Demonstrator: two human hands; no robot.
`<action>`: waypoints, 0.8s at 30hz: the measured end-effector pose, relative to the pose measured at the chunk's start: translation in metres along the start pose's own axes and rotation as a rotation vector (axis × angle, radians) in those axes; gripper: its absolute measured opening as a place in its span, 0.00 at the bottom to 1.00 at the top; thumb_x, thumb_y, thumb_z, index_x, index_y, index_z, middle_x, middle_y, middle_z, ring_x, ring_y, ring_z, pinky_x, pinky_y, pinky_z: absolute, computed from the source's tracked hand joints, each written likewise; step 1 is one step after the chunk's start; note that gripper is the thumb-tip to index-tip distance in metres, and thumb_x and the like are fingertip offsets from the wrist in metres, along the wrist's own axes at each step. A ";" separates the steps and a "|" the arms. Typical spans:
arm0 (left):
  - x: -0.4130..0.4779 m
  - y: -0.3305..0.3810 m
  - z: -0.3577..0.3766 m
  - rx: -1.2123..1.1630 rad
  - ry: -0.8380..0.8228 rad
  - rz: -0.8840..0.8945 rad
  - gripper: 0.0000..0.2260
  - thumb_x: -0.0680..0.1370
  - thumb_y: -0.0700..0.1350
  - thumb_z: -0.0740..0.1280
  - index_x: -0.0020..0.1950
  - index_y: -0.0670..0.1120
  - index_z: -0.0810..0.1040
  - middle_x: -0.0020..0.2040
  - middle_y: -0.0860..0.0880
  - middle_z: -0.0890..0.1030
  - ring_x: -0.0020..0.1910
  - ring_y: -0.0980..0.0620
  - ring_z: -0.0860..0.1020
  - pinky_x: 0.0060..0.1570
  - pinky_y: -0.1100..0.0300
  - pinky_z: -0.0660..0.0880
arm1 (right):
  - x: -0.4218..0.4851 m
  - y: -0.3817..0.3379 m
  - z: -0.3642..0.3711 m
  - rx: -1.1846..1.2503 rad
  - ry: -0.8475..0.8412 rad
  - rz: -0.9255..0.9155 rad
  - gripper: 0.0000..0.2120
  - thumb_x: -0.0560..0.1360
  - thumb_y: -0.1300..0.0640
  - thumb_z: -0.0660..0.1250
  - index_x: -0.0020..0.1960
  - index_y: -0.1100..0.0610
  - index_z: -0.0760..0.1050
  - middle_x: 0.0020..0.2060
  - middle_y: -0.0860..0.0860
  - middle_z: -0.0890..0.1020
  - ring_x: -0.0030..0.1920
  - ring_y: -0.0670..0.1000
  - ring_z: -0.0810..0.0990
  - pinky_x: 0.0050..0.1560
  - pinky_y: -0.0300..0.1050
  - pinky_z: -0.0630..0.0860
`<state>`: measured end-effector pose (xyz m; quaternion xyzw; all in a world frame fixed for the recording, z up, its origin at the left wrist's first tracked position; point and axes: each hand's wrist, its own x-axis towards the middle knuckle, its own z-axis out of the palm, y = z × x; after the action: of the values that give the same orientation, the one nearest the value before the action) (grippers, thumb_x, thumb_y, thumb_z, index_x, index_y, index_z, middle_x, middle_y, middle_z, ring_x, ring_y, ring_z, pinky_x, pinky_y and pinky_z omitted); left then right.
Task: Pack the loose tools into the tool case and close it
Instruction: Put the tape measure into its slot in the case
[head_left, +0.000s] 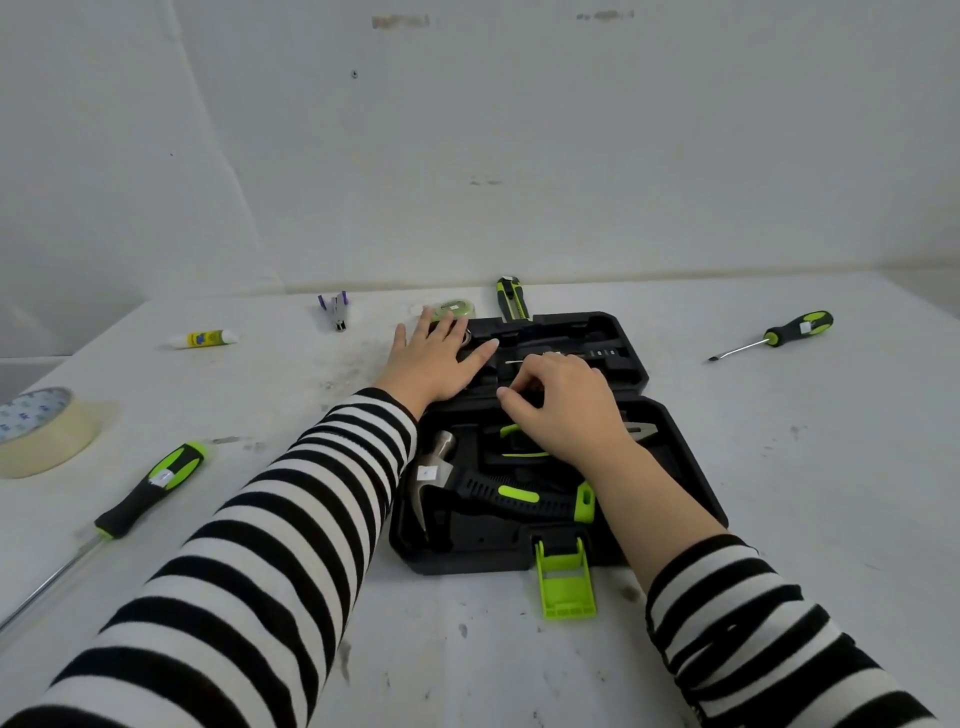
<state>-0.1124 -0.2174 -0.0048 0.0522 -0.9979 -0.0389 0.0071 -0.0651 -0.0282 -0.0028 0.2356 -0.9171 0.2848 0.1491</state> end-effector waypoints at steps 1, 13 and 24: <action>0.000 0.000 0.000 -0.010 0.011 -0.003 0.36 0.76 0.70 0.42 0.79 0.51 0.48 0.79 0.51 0.47 0.77 0.49 0.39 0.74 0.43 0.41 | 0.000 0.000 0.000 0.002 -0.004 0.002 0.10 0.73 0.45 0.65 0.40 0.51 0.75 0.37 0.43 0.75 0.47 0.49 0.75 0.47 0.48 0.70; -0.001 0.001 -0.005 -0.036 0.137 0.088 0.27 0.79 0.64 0.51 0.74 0.51 0.66 0.74 0.51 0.66 0.74 0.51 0.63 0.73 0.47 0.50 | 0.000 0.000 0.000 0.008 -0.023 0.017 0.09 0.74 0.46 0.65 0.43 0.51 0.77 0.41 0.45 0.79 0.48 0.49 0.76 0.50 0.50 0.72; 0.048 -0.004 -0.010 -0.346 0.262 -0.147 0.26 0.78 0.59 0.59 0.72 0.49 0.64 0.69 0.40 0.66 0.68 0.39 0.65 0.64 0.47 0.66 | 0.000 0.002 0.000 -0.013 -0.037 0.015 0.08 0.75 0.47 0.64 0.46 0.51 0.76 0.44 0.46 0.78 0.50 0.49 0.75 0.54 0.49 0.70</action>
<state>-0.1594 -0.2276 0.0057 0.1271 -0.9604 -0.2028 0.1427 -0.0667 -0.0270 -0.0039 0.2328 -0.9234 0.2753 0.1315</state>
